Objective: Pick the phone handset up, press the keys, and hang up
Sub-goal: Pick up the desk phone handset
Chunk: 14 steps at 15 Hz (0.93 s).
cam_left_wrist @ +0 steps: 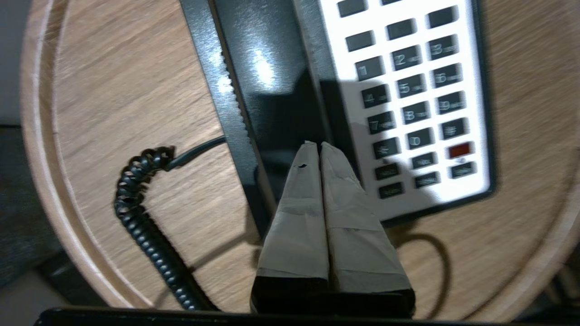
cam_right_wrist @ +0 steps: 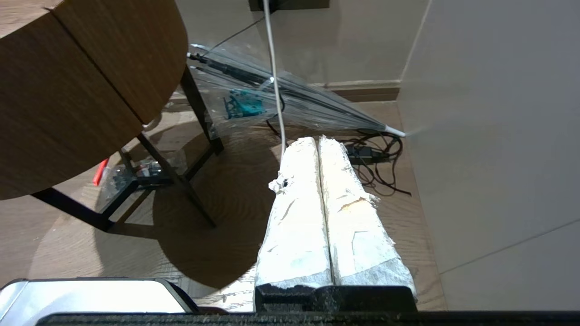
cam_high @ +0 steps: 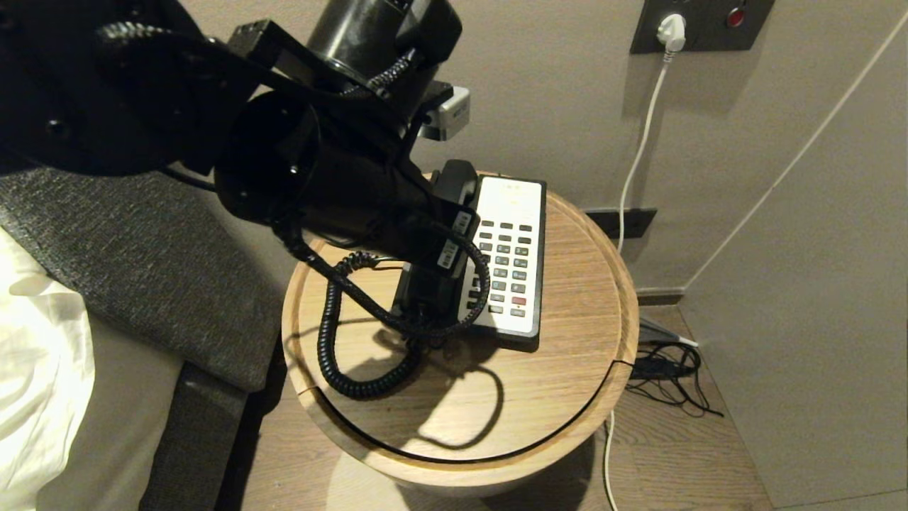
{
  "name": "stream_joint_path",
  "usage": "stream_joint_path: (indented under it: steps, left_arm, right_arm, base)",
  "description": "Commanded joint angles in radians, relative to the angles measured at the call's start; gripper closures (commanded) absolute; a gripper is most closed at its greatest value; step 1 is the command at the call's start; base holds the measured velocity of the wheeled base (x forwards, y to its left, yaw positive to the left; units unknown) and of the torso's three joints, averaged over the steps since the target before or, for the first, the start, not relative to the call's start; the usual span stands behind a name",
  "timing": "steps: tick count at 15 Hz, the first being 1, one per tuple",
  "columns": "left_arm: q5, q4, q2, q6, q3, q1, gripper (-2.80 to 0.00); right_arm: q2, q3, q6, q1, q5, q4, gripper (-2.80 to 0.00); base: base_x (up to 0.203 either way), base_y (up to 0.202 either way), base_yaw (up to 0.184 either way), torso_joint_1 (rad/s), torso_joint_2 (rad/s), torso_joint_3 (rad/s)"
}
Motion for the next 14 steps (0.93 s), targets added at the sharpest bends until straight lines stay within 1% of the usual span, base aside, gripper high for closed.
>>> stream_joint_path:
  steps: [1,2,4,8,10,11,13,14]
  left_arm:
    - [0.022,0.010,0.015,0.014,-0.013,-0.002,-2.80]
    - [0.030,0.013,0.013,0.025,-0.027,-0.003,-2.80]
    - [0.066,0.027,-0.007,0.023,-0.036,-0.022,-2.80]
    - [0.076,0.031,-0.024,0.012,-0.028,-0.028,-2.80]
    - [0.117,0.020,0.013,-0.043,-0.052,-0.025,-2.80]
    - [0.137,0.016,0.033,-0.081,-0.057,-0.025,-2.80]
    - [0.147,0.016,0.056,-0.166,-0.057,-0.025,-2.80]
    - [0.150,0.015,0.068,-0.182,-0.057,-0.025,-2.80]
  right_arm:
    - [0.001,0.000,-0.001,0.001,0.000,0.000,0.00]
    - [0.001,0.000,-0.001,0.001,0.000,0.000,0.00]
    - [0.001,0.000,-0.001,0.001,0.000,0.000,0.00]
    - [0.001,0.000,-0.001,0.001,0.000,0.000,0.00]
    - [0.001,0.000,-0.001,0.001,0.000,0.000,0.00]
    - [0.001,0.000,-0.001,0.001,0.000,0.000,0.00]
    - [0.001,0.000,-0.001,0.001,0.000,0.000,0.00]
    - [0.001,0.000,-0.001,0.001,0.000,0.000,0.00]
  base:
    - [0.000,0.000,0.000,0.000,0.00,0.000]
    - [0.000,0.000,0.000,0.000,0.00,0.000]
    - [0.000,0.000,0.000,0.000,0.00,0.000]
    - [0.000,0.000,0.000,0.000,0.00,0.000]
    - [0.000,0.000,0.000,0.000,0.00,0.000]
    - [0.000,0.000,0.000,0.000,0.00,0.000]
    - [0.000,0.000,0.000,0.000,0.00,0.000]
    - [0.000,0.000,0.000,0.000,0.00,0.000]
